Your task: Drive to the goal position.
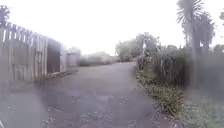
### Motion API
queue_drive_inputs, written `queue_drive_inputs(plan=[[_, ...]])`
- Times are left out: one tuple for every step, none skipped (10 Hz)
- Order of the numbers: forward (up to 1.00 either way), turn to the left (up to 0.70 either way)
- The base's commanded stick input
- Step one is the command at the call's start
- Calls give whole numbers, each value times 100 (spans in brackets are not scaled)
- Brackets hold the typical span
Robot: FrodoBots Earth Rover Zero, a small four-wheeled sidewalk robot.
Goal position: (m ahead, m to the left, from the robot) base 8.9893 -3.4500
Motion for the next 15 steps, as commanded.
queue_drive_inputs(plan=[[70,-14],[70,-14],[70,-14],[70,-13],[70,-11],[70,-10],[70,0],[70,0],[70,0],[70,0],[70,0],[70,0],[70,0],[70,0],[70,0]])
